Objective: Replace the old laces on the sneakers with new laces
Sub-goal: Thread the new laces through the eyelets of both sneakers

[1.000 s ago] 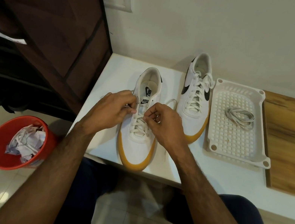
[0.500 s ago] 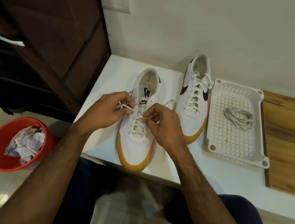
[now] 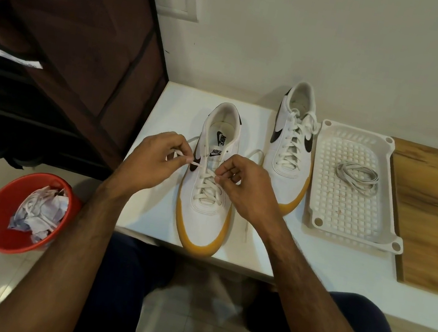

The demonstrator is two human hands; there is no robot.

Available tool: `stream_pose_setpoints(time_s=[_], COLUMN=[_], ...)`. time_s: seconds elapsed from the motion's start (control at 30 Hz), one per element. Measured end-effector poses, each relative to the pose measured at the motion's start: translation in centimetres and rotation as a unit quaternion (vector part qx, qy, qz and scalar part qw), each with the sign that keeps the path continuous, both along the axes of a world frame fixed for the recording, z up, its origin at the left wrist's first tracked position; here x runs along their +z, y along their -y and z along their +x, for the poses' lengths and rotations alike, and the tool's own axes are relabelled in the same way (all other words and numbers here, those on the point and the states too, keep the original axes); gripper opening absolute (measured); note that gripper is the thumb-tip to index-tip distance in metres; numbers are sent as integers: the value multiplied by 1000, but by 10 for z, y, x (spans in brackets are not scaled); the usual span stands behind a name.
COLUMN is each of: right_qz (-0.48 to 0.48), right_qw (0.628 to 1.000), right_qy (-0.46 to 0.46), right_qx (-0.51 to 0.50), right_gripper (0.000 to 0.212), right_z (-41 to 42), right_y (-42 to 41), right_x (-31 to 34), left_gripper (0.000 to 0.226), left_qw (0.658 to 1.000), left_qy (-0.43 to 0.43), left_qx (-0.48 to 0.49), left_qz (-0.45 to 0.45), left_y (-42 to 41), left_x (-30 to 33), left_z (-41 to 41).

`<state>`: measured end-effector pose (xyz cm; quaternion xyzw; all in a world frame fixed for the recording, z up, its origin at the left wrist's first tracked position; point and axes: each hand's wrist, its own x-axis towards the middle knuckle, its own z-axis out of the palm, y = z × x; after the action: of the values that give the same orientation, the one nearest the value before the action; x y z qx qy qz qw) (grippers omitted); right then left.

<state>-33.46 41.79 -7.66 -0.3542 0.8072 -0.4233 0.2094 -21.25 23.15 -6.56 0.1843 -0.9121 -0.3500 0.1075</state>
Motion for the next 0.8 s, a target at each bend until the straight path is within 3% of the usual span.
stream_pose_setpoints(time_s=[0.1,0.2,0.33,0.4,0.5,0.63,0.77,0.8], right_qz=[-1,3,4,-17,-65,-79,-56,-55], right_qw=[1000,1000,1000,1000,998,995,995,996], right_qy=[-4,-3,-8,-15,-6,20,-1,-3], right_qx=[1,3,5,5,16,60,77,76], right_gripper=[8,8,9,12,25,42,9,8], right_z=[0,0,0,2,7,22,24,23], right_y=[0,0,-1,0,6,18,20,18], right_x=[1,1,0,0,6,16,14,14], left_gripper=[13,22,16,13,13,16,25,29], left_qw=[995,979,924,904,905,927,933,930], left_qy=[12,-81,-225,-262,-290,-281,-275,-275], left_qx=[0,97,293,335,307,179,91,86], left_qz=[-103,-160,-97,-30,62,172,214,227], left_y=[10,17,10,7,-1,-23,-32,-30], left_x=[-6,1,16,21,29,35,38,38], left_z=[7,12,16,16,17,9,-2,-2])
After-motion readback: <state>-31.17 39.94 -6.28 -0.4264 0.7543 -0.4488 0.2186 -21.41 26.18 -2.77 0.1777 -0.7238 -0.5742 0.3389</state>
